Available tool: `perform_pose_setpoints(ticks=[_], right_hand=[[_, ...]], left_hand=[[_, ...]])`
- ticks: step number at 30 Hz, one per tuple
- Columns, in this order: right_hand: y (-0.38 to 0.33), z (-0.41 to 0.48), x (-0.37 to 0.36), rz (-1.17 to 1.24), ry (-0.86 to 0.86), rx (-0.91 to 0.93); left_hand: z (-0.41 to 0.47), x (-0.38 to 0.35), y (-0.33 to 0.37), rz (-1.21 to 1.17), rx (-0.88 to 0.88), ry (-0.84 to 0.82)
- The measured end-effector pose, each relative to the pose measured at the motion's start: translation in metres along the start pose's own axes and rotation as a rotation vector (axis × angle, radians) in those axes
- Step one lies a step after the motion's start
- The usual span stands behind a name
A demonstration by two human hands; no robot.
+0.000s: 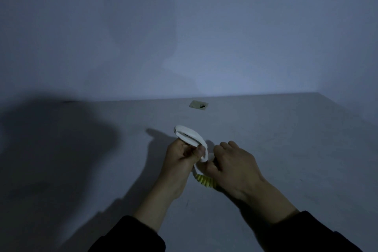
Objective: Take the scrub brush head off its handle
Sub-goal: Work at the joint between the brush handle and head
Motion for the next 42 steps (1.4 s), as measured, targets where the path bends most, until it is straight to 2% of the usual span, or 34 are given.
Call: perform_pose_setpoints(ticks=[19, 35, 39, 42], right_hand=[[-0.001, -0.0003, 0.0008, -0.089, 0.0, 0.01], [0.0026, 0.0009, 0.0024, -0.027, -0.028, 0.069], [0.0031, 0.0017, 0.005, 0.025, -0.043, 0.064], [0.0036, 0.002, 0.0078, 0.204, -0.041, 0.043]], left_hand=[[0.0023, -0.0001, -0.0014, 0.01, -0.025, 0.002], [0.0016, 0.0005, -0.0001, 0.027, -0.003, 0.017], [0.0021, 0.0005, -0.0011, 0.032, 0.002, 0.024], [0.0031, 0.0009, -0.0018, 0.055, -0.001, 0.031]])
Point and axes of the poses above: each hand's wrist, its own z-axis towards the middle knuckle, its own x-axis out of the back of the hand, y = z × x, the point moved 2 cm from there along z, towards the middle knuckle, and after that the axes turned 12 degrees about z, right-handed, at the moved point
